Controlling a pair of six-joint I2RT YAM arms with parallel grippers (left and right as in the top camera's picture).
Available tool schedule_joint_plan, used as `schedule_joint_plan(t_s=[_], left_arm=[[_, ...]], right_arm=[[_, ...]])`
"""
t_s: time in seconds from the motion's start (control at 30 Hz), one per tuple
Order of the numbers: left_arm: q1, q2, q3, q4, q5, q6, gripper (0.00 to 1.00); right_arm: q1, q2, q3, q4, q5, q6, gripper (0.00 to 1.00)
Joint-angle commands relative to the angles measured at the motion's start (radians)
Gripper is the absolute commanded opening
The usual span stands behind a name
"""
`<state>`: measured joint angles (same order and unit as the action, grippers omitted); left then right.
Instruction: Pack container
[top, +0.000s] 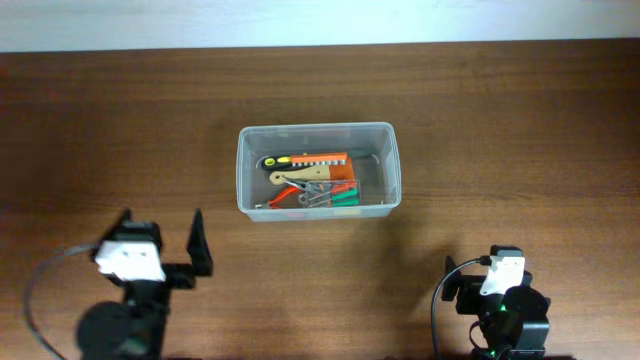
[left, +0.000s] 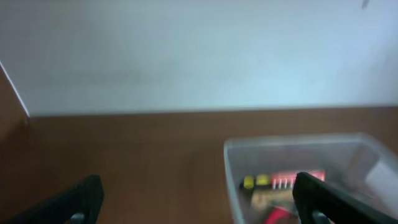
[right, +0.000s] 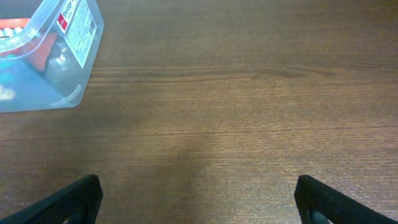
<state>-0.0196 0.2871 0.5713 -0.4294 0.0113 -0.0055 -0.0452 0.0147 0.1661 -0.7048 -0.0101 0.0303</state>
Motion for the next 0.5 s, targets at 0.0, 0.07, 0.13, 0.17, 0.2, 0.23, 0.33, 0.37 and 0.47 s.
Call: schedule_joint_plan(t_s=[0.0, 0.07, 0.13, 0.17, 0.2, 0.23, 0.33, 0.37, 0.47], left_arm=[[-0.004, -0.099, -0.146, 0.027, -0.006, -0.005, 0.99], [-0.004, -0.148, -0.232, 0.050, -0.005, -0.006, 0.99], [-0.004, -0.182, -0.301, 0.076, 0.016, -0.006, 0.99], [-0.004, -0.200, -0.337, 0.091, 0.024, -0.006, 0.99], [-0.005, -0.210, -0.357, 0.099, 0.024, -0.006, 0.99], [-0.009, -0.222, -0.384, 0.109, 0.024, -0.006, 0.99], [-0.020, -0.254, -0.442, 0.126, 0.023, -0.006, 0.99], [-0.023, -0.266, -0.457, 0.126, 0.023, -0.006, 0.99], [-0.024, -0.280, -0.477, 0.127, 0.022, -0.005, 0.99]], right_arm=[[-0.007, -0.010, -0.005, 0.000, -0.005, 0.008, 0.99], [-0.007, -0.010, -0.005, 0.000, -0.005, 0.008, 0.99], [-0.007, -0.010, -0.005, 0.000, -0.005, 0.008, 0.99], [-0.007, -0.010, -0.005, 0.000, -0.005, 0.008, 0.99], [-0.007, -0.010, -0.005, 0.000, -0.005, 0.008, 0.99], [-0.007, -0.010, -0.005, 0.000, -0.005, 0.008, 0.99], [-0.007, -0.010, -0.005, 0.000, -0.005, 0.008, 0.99], [-0.007, -0.010, -0.005, 0.000, -0.005, 0.008, 0.99], [-0.007, -0.010, -0.005, 0.000, -0.005, 0.008, 0.99]])
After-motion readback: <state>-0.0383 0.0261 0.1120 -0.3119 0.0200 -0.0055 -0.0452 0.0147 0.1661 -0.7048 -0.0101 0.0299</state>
